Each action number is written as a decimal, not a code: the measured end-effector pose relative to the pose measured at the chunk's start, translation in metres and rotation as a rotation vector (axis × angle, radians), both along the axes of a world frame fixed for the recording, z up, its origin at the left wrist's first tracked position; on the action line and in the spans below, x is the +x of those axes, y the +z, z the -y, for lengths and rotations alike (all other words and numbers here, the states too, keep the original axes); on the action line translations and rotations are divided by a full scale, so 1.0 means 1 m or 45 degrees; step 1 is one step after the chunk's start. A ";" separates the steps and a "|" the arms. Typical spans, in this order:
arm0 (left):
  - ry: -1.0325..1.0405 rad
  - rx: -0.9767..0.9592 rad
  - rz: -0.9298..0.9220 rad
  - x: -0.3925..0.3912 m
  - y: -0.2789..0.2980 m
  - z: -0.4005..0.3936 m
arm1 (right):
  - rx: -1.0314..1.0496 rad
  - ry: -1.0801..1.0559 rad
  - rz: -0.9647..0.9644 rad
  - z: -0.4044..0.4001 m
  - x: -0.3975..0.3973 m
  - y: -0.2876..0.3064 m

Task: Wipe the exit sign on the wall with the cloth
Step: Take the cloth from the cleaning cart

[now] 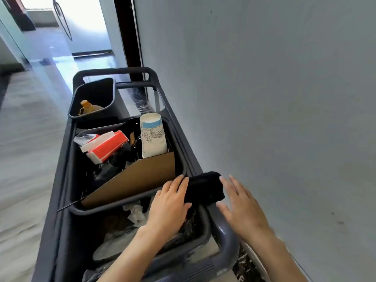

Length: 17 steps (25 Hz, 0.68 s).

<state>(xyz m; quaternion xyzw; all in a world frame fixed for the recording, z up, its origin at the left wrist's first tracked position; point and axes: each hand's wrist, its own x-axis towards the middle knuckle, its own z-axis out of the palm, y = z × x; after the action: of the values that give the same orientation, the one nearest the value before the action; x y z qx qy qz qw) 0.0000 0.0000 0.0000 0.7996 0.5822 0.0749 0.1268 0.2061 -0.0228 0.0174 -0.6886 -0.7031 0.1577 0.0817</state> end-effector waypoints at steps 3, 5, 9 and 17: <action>0.048 -0.086 0.100 0.018 -0.009 -0.020 | -0.025 0.105 -0.082 -0.028 0.015 -0.012; 0.045 -0.140 0.132 0.026 -0.012 -0.031 | -0.056 0.184 -0.135 -0.042 0.022 -0.021; 0.026 -0.277 0.129 0.027 -0.027 -0.039 | -0.153 0.267 -0.260 -0.058 0.031 -0.042; 0.163 -0.228 0.381 0.022 -0.042 -0.042 | -0.040 0.122 -0.514 -0.071 0.023 -0.057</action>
<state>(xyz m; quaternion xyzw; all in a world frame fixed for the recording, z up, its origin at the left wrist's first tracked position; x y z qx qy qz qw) 0.0221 0.0420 -0.0423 0.7265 0.6108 0.1487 0.2774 0.2294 0.0482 -0.0399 -0.6101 -0.7018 0.3071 0.2025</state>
